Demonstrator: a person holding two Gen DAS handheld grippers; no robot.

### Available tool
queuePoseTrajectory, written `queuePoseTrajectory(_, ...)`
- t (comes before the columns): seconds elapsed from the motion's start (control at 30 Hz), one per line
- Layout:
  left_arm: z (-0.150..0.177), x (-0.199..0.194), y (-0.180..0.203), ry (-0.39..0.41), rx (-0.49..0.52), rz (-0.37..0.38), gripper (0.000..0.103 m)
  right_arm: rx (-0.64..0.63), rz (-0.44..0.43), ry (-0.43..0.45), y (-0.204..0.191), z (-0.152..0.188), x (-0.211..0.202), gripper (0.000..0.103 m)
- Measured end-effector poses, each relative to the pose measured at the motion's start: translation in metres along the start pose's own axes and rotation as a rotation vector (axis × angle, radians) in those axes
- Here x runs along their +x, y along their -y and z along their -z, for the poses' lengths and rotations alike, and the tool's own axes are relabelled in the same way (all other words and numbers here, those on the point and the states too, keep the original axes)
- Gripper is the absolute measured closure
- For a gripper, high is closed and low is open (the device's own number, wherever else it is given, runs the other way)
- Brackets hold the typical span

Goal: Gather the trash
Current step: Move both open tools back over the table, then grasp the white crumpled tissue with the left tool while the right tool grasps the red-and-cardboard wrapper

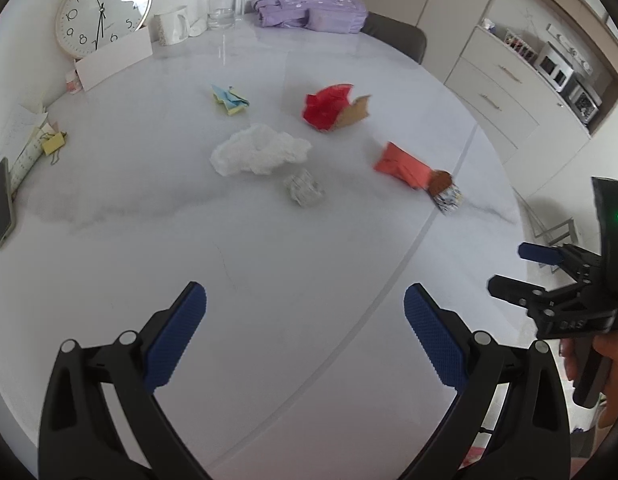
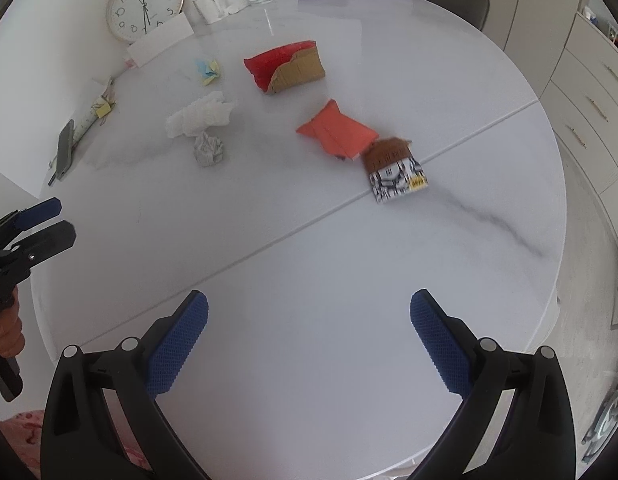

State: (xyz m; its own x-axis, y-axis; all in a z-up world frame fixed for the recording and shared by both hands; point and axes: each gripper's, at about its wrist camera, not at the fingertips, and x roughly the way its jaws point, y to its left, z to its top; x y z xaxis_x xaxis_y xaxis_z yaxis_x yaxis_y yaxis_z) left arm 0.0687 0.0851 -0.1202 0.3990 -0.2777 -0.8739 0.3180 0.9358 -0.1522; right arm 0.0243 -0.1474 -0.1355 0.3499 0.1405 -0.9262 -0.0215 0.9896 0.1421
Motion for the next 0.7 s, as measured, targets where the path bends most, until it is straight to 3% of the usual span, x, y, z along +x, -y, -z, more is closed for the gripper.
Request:
queuePoseTrajectory(0.33, -0.088, 0.087, -0.033, -0.027, -0.024, 0.014, 0.008, -0.027, -0.015, 0.022, 0.001, -0.086, 0.035, 0.003)
queuePoseTrajectory(0.57, -0.129, 0.156, -0.047, -0.091, -0.037, -0.012, 0.008, 0.001, -0.033, 0.045, 0.011, -0.142, 0.063, 0.003)
queuePoseTrajectory(0.7, -0.136, 0.179, -0.050, -0.128, -0.042, -0.040, 0.019, 0.030, -0.047, 0.053, 0.019, -0.160, 0.077, 0.003)
